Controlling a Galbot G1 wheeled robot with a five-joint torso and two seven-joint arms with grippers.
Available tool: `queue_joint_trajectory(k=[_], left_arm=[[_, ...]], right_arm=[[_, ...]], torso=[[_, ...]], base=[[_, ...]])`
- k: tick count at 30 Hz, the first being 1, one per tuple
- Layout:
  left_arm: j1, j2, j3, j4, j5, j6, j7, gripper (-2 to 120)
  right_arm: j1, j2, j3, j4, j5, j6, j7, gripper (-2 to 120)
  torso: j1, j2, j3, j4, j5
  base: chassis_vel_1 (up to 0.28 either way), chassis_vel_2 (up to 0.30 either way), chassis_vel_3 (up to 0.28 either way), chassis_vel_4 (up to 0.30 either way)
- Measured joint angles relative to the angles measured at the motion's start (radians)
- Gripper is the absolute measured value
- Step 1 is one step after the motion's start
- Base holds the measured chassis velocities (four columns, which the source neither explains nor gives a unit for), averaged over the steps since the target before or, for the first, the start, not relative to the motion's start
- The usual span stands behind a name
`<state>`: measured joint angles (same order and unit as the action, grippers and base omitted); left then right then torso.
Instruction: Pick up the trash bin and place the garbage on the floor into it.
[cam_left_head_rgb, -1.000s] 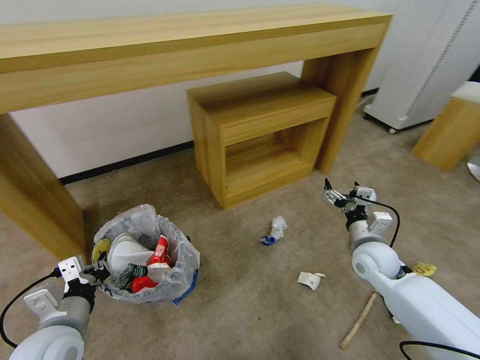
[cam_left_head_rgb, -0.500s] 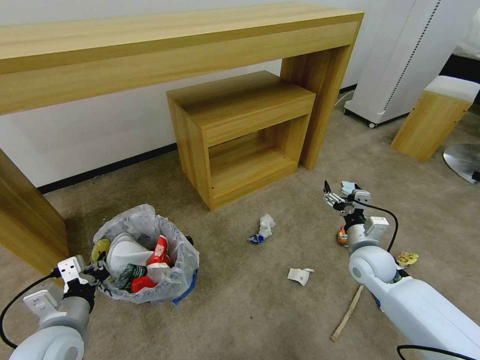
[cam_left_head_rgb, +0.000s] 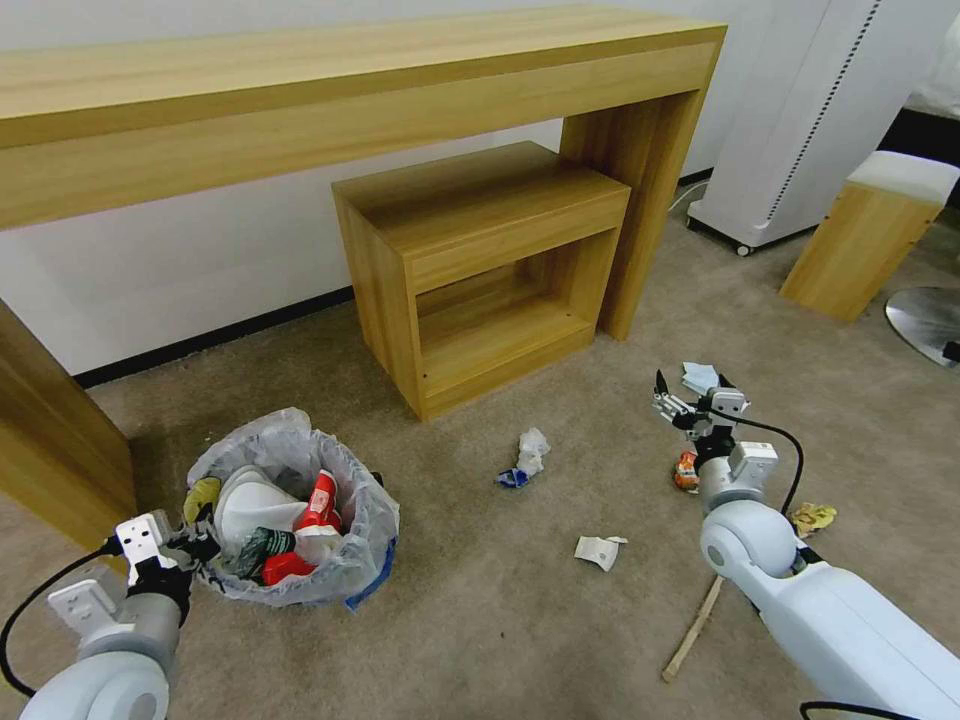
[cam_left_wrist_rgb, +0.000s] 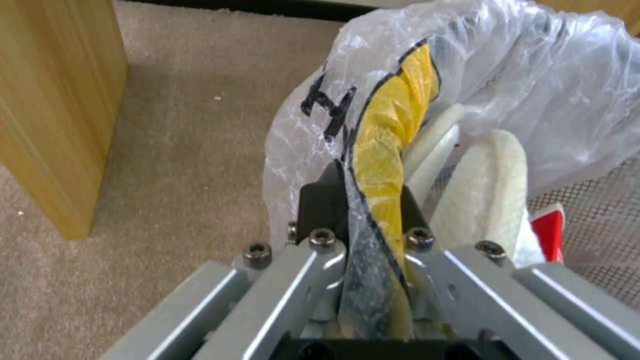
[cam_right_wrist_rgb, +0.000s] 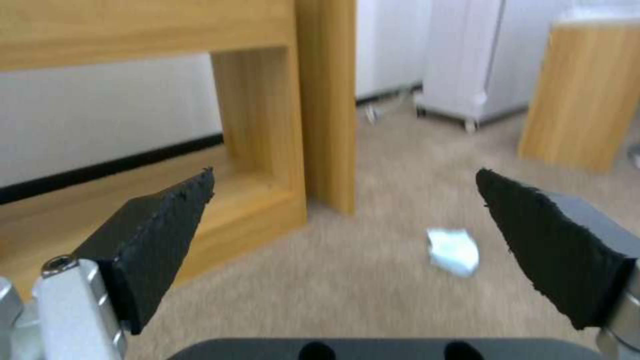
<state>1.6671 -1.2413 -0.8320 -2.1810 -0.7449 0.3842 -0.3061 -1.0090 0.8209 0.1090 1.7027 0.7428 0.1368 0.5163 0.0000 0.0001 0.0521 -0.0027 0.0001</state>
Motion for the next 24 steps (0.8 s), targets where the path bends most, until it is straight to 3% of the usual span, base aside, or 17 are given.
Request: queue_joint_trajectory(k=[12,18,24], left_arm=[[0.006,-0.008,0.004,-0.007,0.009,-0.005,0.005,3],[0.001,-0.009,0.007,-0.003,0.01,-0.008,0.009,3],[-0.003,-0.014,0.012,0.006,0.015,-0.01,0.014,3]], right_arm=[[-0.128,-0.038,0.063,0.101,0.189,-0.209,0.133,100],[-0.244,-0.047,0.091,0.111,0.251,-0.247,0.182,100],[-0.269,-0.033,0.112,0.099,0.304,-0.257,0.189,100]], torso=[[0.0,0.0,0.0,0.0001,-0.0003],[0.0,0.0,0.0,-0.0004,-0.0001],[0.0,0.0,0.0,0.0,-0.0002]], base=[[0.0,0.0,0.0,0.0],[0.0,0.0,0.0,0.0],[0.0,0.0,0.0,0.0]])
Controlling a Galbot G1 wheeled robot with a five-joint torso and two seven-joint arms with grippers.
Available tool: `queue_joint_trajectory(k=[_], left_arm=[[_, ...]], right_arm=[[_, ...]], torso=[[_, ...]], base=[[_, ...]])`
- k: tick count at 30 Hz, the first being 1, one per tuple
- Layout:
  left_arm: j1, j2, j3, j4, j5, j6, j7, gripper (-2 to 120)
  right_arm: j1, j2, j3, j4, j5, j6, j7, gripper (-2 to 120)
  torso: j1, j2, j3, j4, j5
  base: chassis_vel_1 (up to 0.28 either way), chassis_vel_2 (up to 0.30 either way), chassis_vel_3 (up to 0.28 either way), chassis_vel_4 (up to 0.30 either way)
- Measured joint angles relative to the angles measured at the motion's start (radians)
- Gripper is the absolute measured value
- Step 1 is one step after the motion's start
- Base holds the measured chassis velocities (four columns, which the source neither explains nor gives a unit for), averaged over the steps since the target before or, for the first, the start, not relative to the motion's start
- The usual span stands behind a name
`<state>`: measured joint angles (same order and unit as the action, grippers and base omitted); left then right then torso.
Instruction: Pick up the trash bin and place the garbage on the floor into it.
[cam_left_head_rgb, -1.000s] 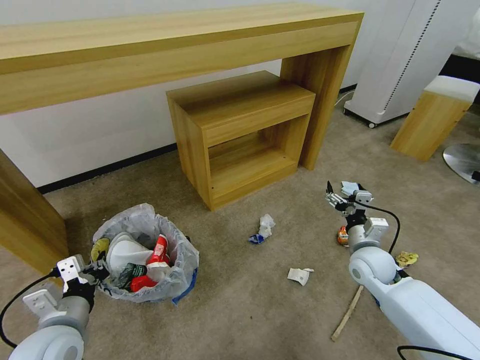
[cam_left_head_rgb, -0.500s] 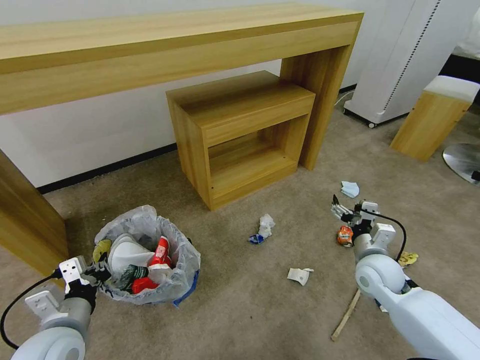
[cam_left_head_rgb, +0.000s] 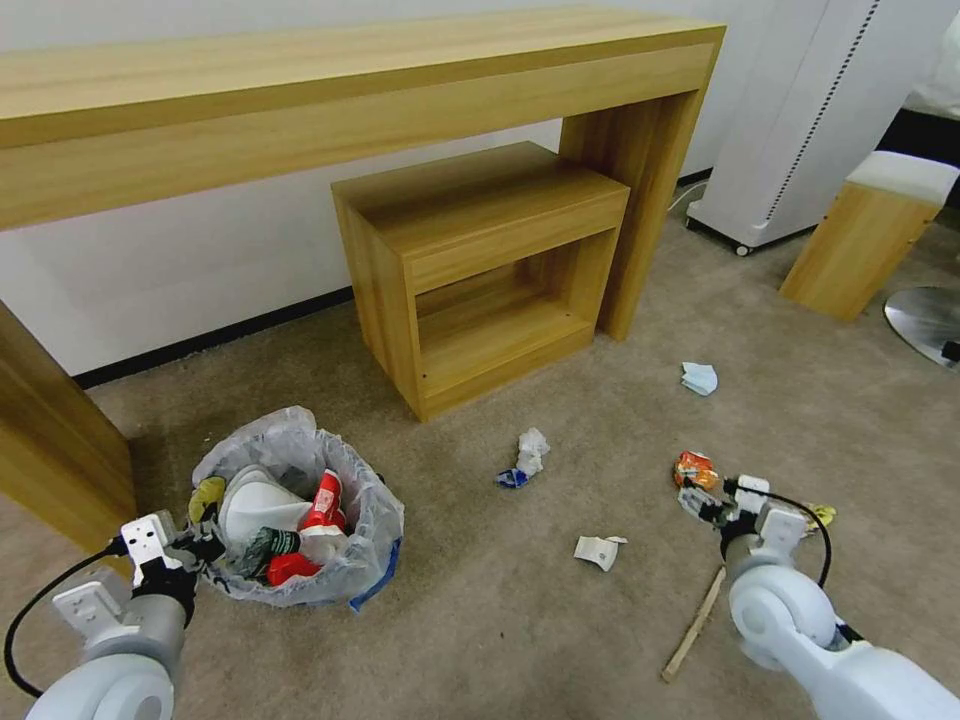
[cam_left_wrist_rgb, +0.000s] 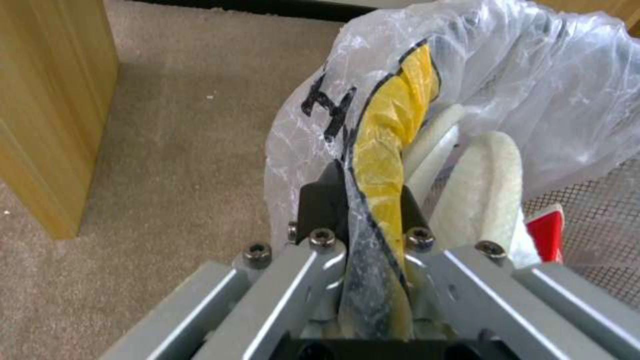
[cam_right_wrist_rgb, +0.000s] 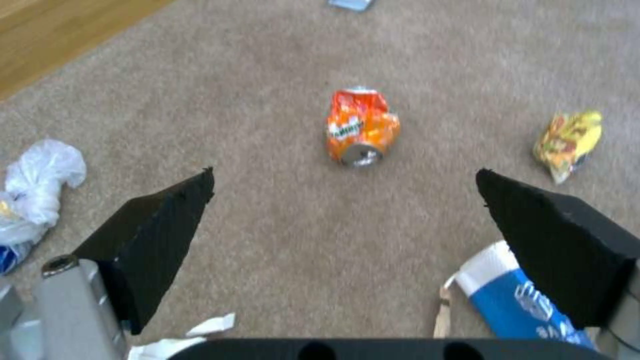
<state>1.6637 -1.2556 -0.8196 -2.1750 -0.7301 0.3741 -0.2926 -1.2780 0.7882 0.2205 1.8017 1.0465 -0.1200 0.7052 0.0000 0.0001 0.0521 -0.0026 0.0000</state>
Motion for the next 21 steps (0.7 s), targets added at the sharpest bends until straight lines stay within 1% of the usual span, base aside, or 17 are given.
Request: queue_joint_trajectory(k=[6,8,10,16,17,21], left_arm=[[-0.003,0.002,-0.001,0.001,-0.001,0.0,0.001,3],[-0.005,0.004,-0.004,0.004,-0.004,-0.001,0.001,3],[-0.006,0.005,-0.005,0.005,-0.005,-0.002,0.001,3],[-0.011,0.009,-0.01,0.02,-0.014,-0.005,0.001,3],[-0.011,0.009,-0.01,0.02,-0.014,-0.005,0.001,3],[-0.017,0.012,-0.01,0.03,-0.017,-0.006,0.001,3]], right_arm=[[-0.015,0.009,0.004,-0.004,0.057,-0.028,0.022,100],[-0.022,0.021,-0.005,-0.016,0.079,-0.045,0.053,100],[-0.022,0.025,-0.009,-0.024,0.082,-0.05,0.062,100],[-0.006,0.083,-0.053,-0.125,0.081,-0.066,0.101,100],[-0.006,0.083,-0.053,-0.125,0.081,-0.066,0.101,100],[-0.013,0.111,-0.058,-0.195,0.051,-0.066,0.111,100]], torso=[[0.0,0.0,0.0,0.0,-0.0001],[0.0,0.0,0.0,0.0,0.0],[0.0,0.0,0.0,-0.0001,0.0],[0.0,0.0,0.0,0.0001,0.0001],[0.0,0.0,0.0,0.0001,0.0001],[0.0,0.0,0.0,0.0,0.0]], base=[[0.0,0.0,0.0,0.0],[0.0,0.0,0.0,0.0],[0.0,0.0,0.0,0.0],[0.0,0.0,0.0,0.0],[0.0,0.0,0.0,0.0],[0.0,0.0,0.0,0.0]])
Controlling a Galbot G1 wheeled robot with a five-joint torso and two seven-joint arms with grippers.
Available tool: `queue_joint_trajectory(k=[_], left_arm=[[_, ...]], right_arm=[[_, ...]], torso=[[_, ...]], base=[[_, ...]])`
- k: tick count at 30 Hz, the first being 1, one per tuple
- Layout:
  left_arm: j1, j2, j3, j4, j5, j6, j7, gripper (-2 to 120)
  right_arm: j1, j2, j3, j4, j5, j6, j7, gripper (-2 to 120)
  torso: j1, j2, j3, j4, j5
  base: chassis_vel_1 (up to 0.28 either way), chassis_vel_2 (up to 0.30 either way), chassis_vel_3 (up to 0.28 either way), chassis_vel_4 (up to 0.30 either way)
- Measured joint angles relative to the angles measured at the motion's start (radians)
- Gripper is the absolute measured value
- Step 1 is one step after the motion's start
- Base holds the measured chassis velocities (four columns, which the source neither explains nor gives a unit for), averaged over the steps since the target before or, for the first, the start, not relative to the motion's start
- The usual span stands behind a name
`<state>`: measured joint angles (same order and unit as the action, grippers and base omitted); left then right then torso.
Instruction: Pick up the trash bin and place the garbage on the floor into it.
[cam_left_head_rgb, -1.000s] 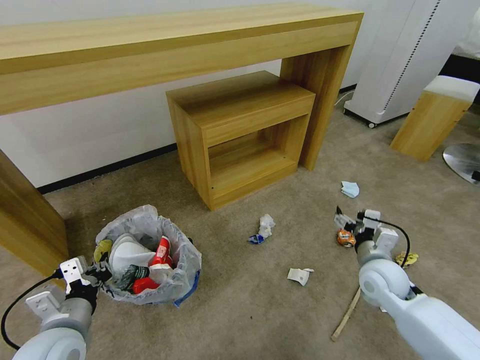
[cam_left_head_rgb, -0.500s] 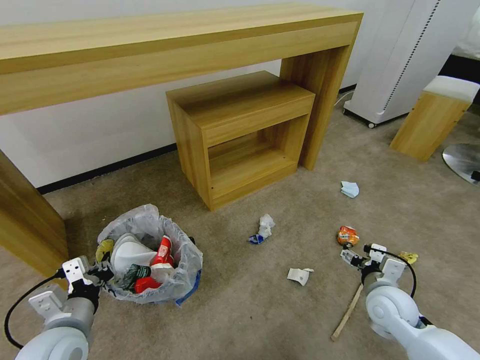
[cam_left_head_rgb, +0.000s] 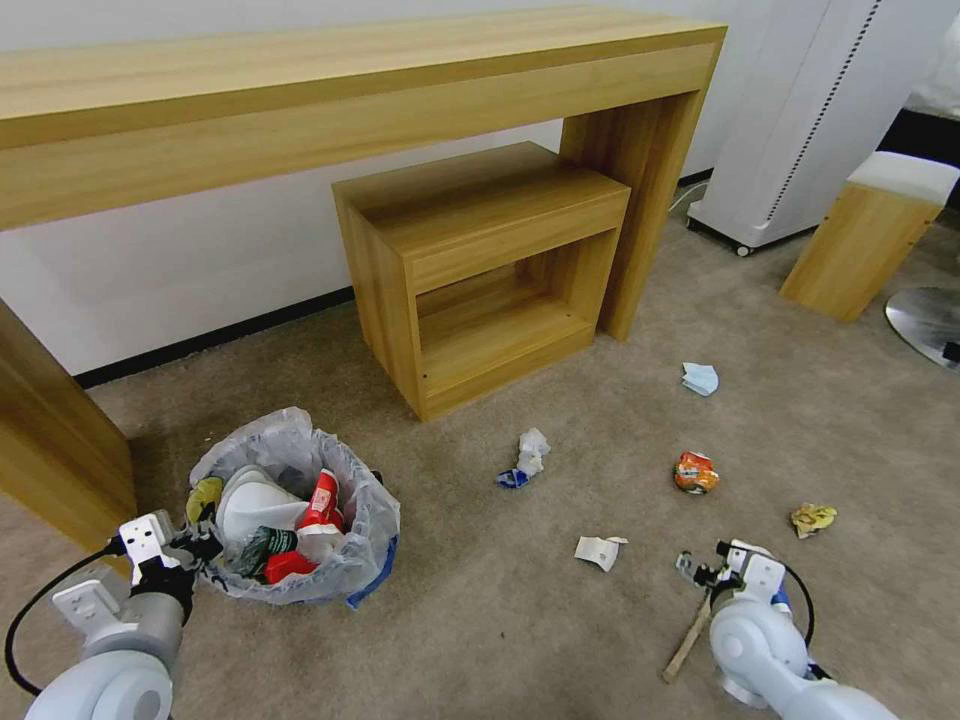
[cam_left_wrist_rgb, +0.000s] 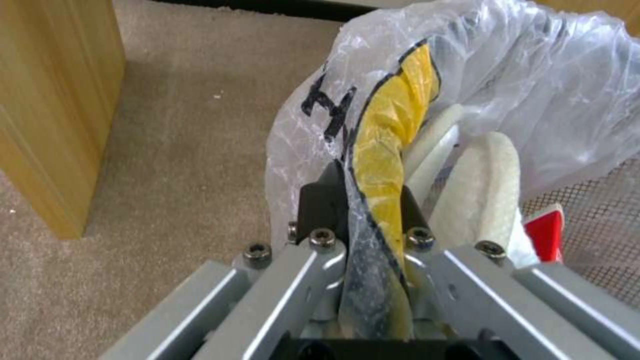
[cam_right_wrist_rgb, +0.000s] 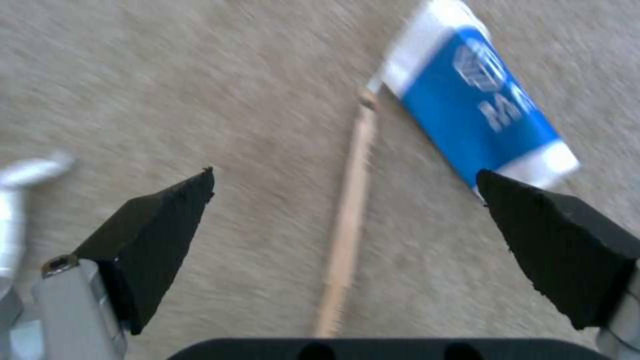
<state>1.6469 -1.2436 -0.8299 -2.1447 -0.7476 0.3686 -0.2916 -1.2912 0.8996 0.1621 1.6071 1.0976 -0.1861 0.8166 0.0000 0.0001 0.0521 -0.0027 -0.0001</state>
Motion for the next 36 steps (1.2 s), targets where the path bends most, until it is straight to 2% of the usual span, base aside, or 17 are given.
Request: queue_joint_trajectory(k=[10,17,23,36], left_arm=[[-0.016,0.0,0.006,0.018,-0.004,-0.001,0.0,3],[-0.014,-0.001,0.005,0.015,-0.012,-0.001,0.0,3],[-0.014,0.002,0.002,0.013,-0.017,-0.001,-0.002,3],[-0.022,0.007,0.006,0.011,-0.029,-0.001,-0.006,3]], right_arm=[[-0.01,0.025,0.008,-0.106,-0.043,0.032,-0.017,98],[0.04,0.05,-0.053,-0.178,-0.087,0.065,-0.074,92],[0.057,0.059,-0.084,-0.197,-0.105,0.076,-0.089,92],[0.046,0.064,-0.108,-0.246,-0.157,0.11,-0.122,81]], torso=[[0.0,0.0,0.0,-0.0002,0.0],[0.0,0.0,0.0,0.0001,0.0001],[0.0,0.0,0.0,0.0001,0.0],[0.0,0.0,0.0,-0.0002,0.0]], base=[[0.0,0.0,0.0,0.0],[0.0,0.0,0.0,0.0],[0.0,0.0,0.0,0.0],[0.0,0.0,0.0,0.0]])
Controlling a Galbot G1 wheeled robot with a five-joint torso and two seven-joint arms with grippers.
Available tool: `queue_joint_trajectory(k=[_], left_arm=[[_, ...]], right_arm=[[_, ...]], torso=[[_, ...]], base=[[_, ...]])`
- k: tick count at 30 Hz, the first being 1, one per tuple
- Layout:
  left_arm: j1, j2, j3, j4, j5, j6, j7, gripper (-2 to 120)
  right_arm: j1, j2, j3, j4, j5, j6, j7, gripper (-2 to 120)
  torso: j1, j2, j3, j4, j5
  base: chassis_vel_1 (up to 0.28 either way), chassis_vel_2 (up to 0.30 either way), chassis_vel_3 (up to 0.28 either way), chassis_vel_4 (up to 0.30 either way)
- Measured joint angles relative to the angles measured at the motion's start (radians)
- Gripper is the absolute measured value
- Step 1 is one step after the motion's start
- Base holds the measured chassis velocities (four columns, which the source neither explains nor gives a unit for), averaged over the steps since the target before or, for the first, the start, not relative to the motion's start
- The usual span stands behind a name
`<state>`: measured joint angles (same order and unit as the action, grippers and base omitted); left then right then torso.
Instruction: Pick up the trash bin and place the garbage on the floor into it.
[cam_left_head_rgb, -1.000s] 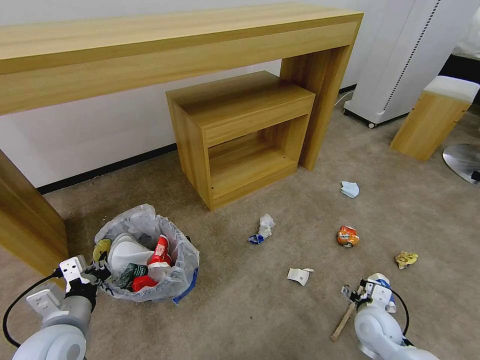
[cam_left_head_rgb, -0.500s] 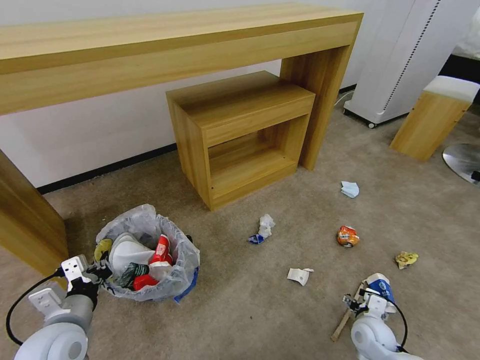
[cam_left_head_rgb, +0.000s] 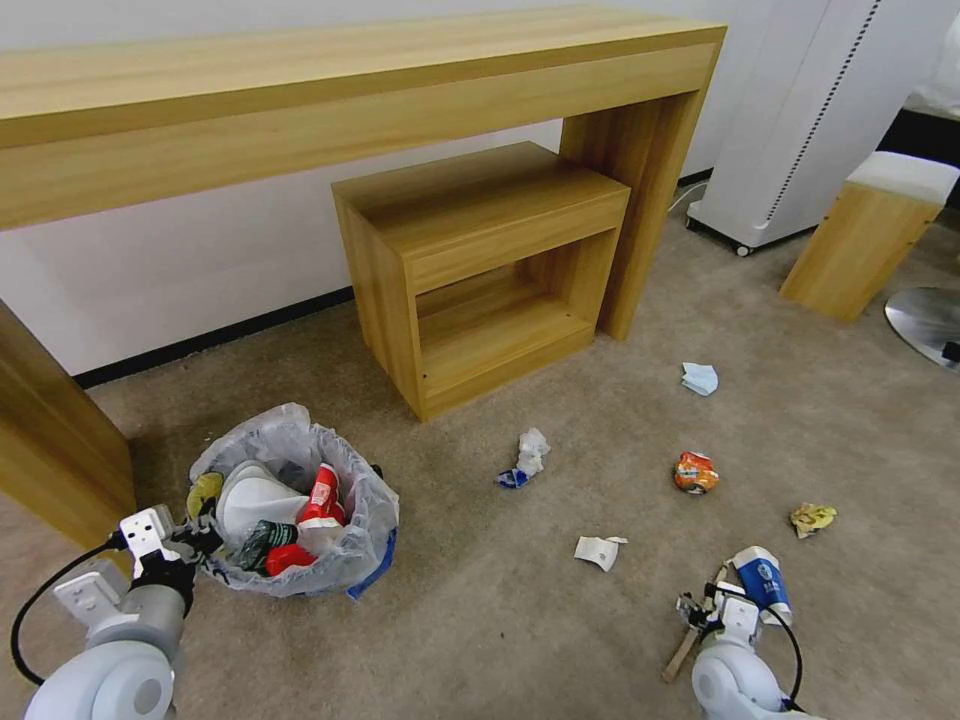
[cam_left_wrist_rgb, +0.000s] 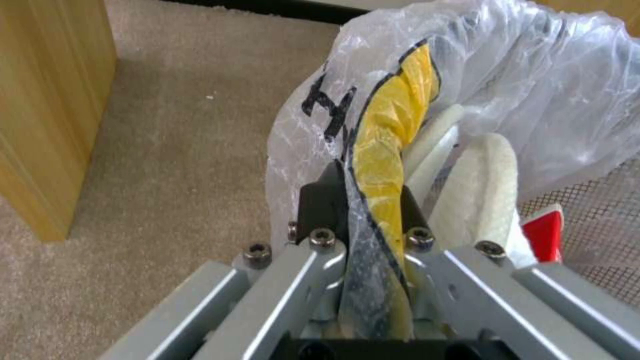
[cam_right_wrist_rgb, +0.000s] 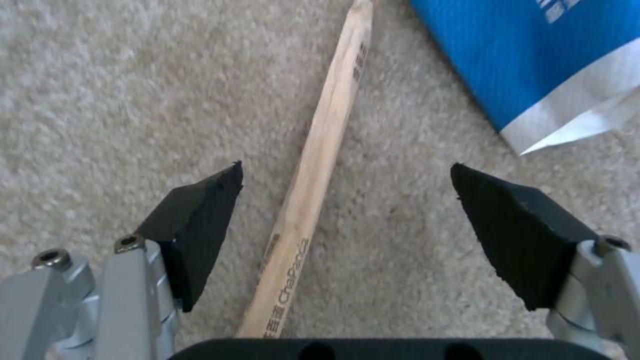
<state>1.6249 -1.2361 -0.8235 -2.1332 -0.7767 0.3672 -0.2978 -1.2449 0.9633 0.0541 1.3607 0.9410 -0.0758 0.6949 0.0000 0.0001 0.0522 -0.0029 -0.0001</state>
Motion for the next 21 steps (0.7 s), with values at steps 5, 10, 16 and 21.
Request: queue_joint_trajectory(k=[5,10,16,21], left_arm=[[0.008,0.0,0.001,-0.011,-0.002,0.0,0.0,3],[0.013,0.002,-0.002,-0.022,-0.006,0.0,0.0,3],[0.013,0.005,-0.004,-0.029,-0.012,0.0,0.0,3],[0.011,0.004,-0.002,-0.029,-0.013,0.0,-0.001,3]], right_arm=[[0.01,0.014,-0.014,-0.028,-0.018,0.01,-0.021,78],[0.015,0.026,-0.023,-0.042,-0.041,0.023,-0.034,63],[0.014,0.034,-0.029,-0.055,-0.075,0.043,-0.044,47],[0.007,0.034,-0.028,-0.067,-0.099,0.06,-0.051,35]], torso=[[0.0,0.0,0.0,0.0002,-0.0001],[0.0,0.0,0.0,0.0,-0.0006],[0.0,0.0,0.0,0.0006,0.0005],[0.0,0.0,0.0,0.0009,0.0005]], base=[[0.0,0.0,0.0,0.0],[0.0,0.0,0.0,0.0],[0.0,0.0,0.0,0.0],[0.0,0.0,0.0,0.0]])
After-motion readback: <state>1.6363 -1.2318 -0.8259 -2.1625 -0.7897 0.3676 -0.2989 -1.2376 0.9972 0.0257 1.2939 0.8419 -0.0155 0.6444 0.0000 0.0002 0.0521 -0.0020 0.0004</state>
